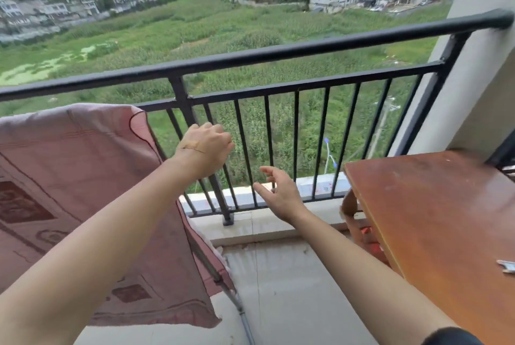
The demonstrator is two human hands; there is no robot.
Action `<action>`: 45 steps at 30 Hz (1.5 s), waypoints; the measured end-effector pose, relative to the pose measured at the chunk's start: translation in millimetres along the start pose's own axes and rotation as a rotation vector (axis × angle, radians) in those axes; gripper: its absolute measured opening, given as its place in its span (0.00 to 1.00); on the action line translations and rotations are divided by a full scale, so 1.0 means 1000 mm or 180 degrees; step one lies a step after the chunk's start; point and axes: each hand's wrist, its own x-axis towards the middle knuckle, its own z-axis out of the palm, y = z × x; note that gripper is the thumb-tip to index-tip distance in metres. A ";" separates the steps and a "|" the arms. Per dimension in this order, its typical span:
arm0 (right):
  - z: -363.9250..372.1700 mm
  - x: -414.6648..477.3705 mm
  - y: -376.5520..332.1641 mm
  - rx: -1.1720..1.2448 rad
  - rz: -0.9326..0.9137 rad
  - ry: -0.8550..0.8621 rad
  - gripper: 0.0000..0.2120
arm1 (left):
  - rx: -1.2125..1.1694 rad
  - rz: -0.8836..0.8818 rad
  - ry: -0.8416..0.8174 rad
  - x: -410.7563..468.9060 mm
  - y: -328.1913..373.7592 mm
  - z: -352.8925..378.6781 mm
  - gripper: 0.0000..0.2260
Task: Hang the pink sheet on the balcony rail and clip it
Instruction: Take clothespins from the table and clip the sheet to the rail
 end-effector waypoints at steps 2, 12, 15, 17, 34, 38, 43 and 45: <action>-0.038 -0.020 0.036 -0.0440 0.0245 0.0208 0.23 | -0.0407 -0.0026 0.0235 0.011 0.037 0.034 0.16; -0.219 -0.207 0.191 -0.1525 0.2419 0.1305 0.26 | -0.1687 0.0921 -0.0439 0.025 0.328 0.144 0.18; -0.252 -0.265 0.227 -0.1502 0.3113 0.1298 0.27 | -0.1664 0.1414 -0.0777 0.013 0.405 0.157 0.20; -0.269 -0.299 0.252 -0.1388 0.3590 0.1237 0.28 | -0.1680 0.1526 -0.1211 0.004 0.449 0.168 0.22; -0.310 -0.345 0.376 -0.1199 0.4290 0.1273 0.13 | -0.1329 0.2313 -0.3153 -0.049 0.567 0.245 0.23; -0.312 -0.326 0.370 -0.1314 0.3800 0.2012 0.07 | -0.1098 0.2065 -0.3070 -0.031 0.542 0.240 0.23; -0.301 -0.240 0.347 -0.0694 0.3162 0.1972 0.21 | -0.1103 0.1059 -0.2728 -0.003 0.475 0.230 0.22; -0.287 -0.197 0.334 -0.0632 0.2838 0.1698 0.20 | -0.1114 0.0718 -0.2434 0.004 0.437 0.226 0.21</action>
